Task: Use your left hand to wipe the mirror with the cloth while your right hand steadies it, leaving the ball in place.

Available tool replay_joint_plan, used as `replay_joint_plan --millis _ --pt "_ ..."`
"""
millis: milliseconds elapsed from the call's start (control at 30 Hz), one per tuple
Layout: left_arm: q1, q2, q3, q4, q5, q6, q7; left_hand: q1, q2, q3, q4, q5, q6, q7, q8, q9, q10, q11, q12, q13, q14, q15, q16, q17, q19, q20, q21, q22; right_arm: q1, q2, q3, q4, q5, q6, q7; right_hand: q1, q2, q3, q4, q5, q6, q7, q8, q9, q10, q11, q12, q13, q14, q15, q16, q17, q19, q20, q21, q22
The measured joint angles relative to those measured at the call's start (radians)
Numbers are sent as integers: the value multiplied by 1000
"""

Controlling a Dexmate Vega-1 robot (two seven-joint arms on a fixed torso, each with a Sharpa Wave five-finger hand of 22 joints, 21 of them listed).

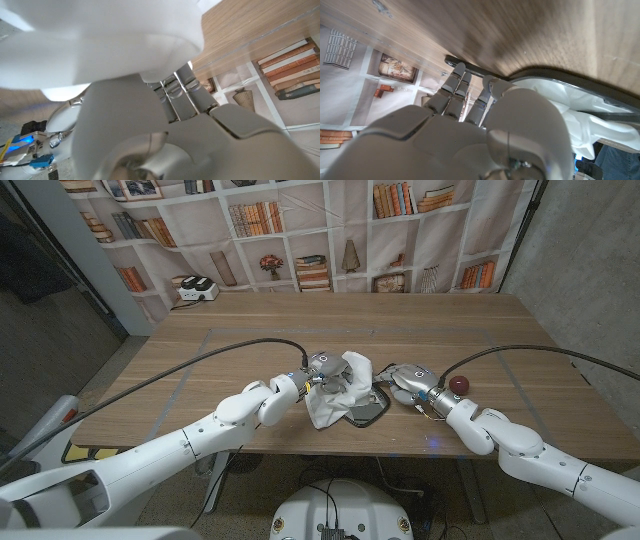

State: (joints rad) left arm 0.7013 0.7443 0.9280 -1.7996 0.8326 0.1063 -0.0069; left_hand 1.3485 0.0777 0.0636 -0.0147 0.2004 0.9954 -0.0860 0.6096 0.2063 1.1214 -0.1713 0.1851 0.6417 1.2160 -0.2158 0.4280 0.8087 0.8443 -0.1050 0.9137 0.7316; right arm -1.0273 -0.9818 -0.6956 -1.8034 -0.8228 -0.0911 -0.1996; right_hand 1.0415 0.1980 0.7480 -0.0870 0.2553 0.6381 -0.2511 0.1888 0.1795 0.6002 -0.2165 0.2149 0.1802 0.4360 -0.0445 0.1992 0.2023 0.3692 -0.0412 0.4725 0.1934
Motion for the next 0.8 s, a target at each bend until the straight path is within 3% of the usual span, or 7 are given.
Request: replay_joint_plan --millis 133,200,400,800 --pt "-19 -17 9 27 -1 -41 1 0 0 0 0 0 0 0 0 0 0 0 4 -1 0 0 0 5 0 0 4 0 -7 -3 2 -10 -1 -5 1 0 0 0 0 0 0 0 0 0 0 0 0 0 0 0 0 5 0 0 0 1" --pt "-56 -53 29 80 -2 -64 2 0 0 0 0 0 0 0 1 -1 0 0 4 -1 0 0 0 5 0 0 4 -5 -11 -4 4 -14 -2 -14 4 0 0 0 0 0 0 0 0 0 0 0 0 0 0 0 0 5 0 0 0 1" --pt "-96 -102 57 143 -20 -128 2 11 -10 -4 4 0 0 0 2 -1 0 0 4 0 0 0 0 9 -11 4 11 -9 -19 -9 8 -26 -4 -30 8 0 0 0 0 0 1 2 0 12 0 0 0 -1 0 0 0 5 0 0 6 1" --pt "-82 -124 74 146 -78 -213 21 11 -10 -1 7 1 0 0 2 0 0 0 4 0 -15 0 -14 14 -29 10 19 -23 -17 -12 10 -36 -5 -44 32 0 0 0 0 0 7 7 0 10 0 0 -4 -1 0 0 0 5 0 0 6 1"
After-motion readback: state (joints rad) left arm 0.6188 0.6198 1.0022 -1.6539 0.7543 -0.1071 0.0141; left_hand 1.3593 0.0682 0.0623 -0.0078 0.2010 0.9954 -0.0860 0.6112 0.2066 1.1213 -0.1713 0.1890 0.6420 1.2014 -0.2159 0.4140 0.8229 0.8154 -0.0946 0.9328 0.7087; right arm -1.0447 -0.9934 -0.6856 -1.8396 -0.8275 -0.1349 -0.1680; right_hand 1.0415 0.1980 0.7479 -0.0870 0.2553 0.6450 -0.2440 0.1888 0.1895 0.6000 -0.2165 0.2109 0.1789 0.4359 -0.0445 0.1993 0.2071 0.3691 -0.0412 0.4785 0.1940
